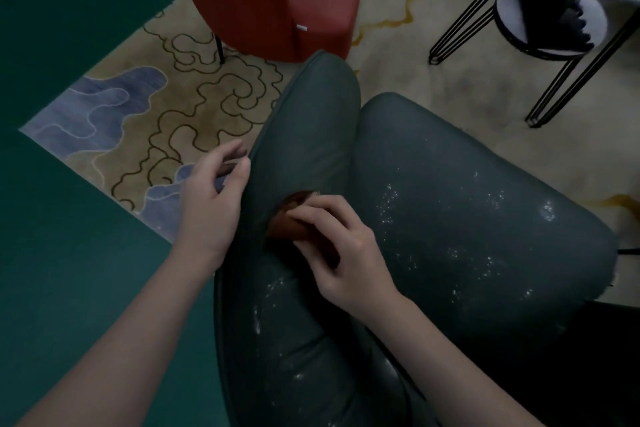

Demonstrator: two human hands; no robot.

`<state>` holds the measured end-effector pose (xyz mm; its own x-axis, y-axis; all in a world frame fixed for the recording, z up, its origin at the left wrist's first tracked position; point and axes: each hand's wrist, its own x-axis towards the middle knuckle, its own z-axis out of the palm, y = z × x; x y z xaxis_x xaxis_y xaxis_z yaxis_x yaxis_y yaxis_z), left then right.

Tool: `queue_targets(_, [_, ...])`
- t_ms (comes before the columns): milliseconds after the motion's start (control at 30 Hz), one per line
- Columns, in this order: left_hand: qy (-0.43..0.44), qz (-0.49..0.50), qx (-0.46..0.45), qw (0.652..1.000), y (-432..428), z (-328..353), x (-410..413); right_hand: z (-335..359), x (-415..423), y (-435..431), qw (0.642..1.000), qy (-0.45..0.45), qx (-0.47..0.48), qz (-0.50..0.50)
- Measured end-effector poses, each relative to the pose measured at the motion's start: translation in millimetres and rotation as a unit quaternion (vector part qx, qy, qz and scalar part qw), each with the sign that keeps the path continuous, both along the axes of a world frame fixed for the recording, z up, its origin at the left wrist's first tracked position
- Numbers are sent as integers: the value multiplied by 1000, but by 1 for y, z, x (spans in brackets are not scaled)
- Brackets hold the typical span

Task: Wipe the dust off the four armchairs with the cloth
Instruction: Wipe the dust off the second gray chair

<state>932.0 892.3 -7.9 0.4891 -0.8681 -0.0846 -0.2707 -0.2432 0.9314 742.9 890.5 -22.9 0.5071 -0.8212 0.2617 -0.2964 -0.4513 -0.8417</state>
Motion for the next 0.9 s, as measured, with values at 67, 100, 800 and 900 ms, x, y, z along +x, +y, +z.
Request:
queue_targets(67, [-5, -12, 5, 1000, 14, 2, -1, 5, 5, -9, 1000, 15, -16, 13])
queue_targets(100, [-10, -18, 10, 1000, 24, 1, -1, 7, 9, -16, 999, 26, -25, 8])
queue_targets(800, [25, 62, -12, 998, 104, -5, -29, 30, 51, -42, 986, 121, -87, 74])
queue_targets(900, [42, 93, -25, 994, 107, -4, -35, 30, 39, -28, 978, 111, -94, 149])
